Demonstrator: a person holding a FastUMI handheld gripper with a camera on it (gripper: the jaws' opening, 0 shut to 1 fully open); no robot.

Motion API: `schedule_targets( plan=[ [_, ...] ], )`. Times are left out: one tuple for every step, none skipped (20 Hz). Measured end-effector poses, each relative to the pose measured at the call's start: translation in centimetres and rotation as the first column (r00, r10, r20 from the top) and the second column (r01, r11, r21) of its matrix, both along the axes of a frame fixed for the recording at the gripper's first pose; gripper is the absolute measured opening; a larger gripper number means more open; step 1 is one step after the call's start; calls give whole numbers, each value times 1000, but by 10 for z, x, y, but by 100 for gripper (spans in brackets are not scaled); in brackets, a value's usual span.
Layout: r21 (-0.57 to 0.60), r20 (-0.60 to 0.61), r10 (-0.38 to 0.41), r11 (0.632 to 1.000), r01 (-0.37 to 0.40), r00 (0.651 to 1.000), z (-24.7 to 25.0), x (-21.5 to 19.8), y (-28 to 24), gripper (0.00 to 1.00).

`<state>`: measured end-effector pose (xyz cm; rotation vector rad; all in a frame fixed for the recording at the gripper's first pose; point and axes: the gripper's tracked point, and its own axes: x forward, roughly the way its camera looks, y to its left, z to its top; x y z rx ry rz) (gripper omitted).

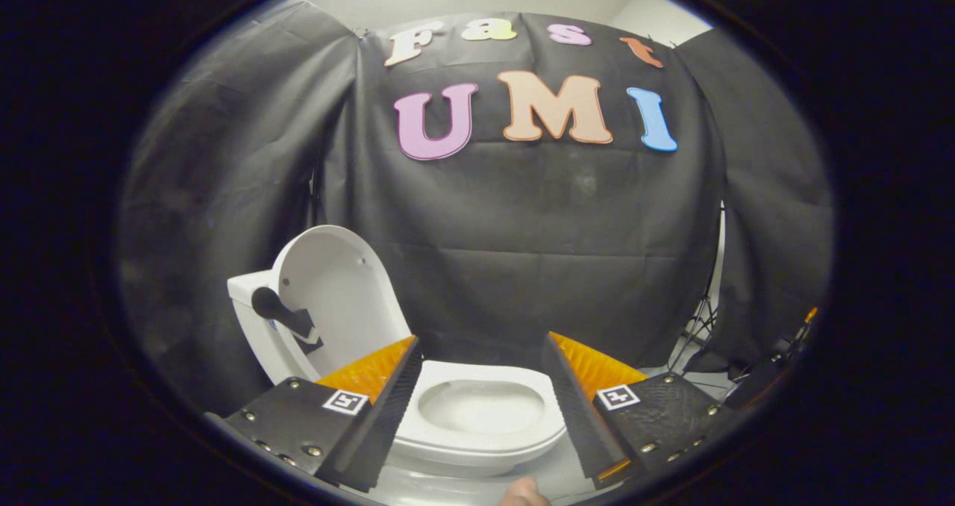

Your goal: Open the toilet lid.

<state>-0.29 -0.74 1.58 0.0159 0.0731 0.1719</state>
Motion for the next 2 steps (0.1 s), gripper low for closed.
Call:
schedule_targets(
  plan=[
    [-5,-1,2,1000,-2,1000,-2,-1,-1,96],
    [-12,-3,2,1000,-2,1000,-3,-2,-3,96]
  ],
)
